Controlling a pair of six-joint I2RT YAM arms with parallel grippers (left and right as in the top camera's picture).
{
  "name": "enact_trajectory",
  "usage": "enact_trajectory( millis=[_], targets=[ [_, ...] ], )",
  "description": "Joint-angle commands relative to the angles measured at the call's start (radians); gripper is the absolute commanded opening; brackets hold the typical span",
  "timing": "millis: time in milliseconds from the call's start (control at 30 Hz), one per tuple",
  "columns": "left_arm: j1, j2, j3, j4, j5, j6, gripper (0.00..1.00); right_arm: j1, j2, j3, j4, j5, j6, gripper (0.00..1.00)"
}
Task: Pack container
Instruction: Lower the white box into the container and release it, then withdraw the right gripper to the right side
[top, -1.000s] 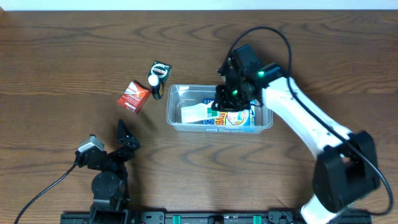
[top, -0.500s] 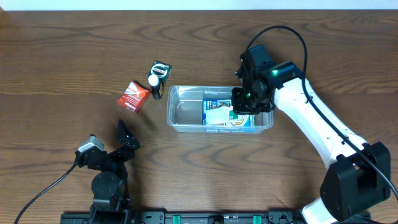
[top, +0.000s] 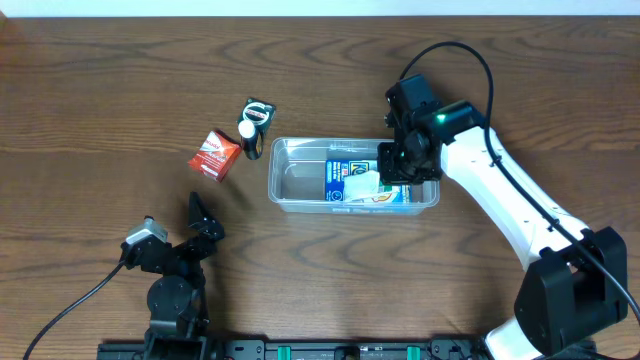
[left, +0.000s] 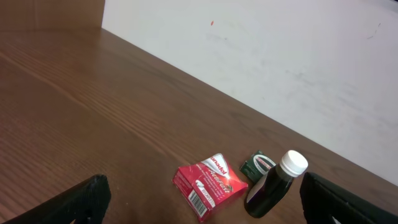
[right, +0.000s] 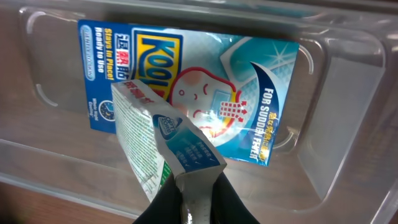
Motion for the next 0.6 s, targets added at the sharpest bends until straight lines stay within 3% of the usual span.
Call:
enact_trajectory(
  millis=[0,67,200,567],
  targets=[
    [0.005,-0.007,-0.021,-0.033,-0.020,0.016,0.98,-0.008,-0.016,-0.014,-0.002,0.027,-0.013,0.15],
    [0.005,-0.007,-0.021,-0.033,-0.020,0.016,0.98,-0.008,-0.016,-0.014,-0.002,0.030,-0.013,0.27],
    [0.005,-0.007,-0.021,-0.033,-0.020,0.016,0.98,-0.008,-0.016,-0.014,-0.002,0.034,-0.013,0.39],
    [0.005,-0.007,-0.021,-0.033,-0.020,0.016,0.98,-0.063,-0.031,-0.005,-0.025,0.028,-0.032,0.42]
  ],
)
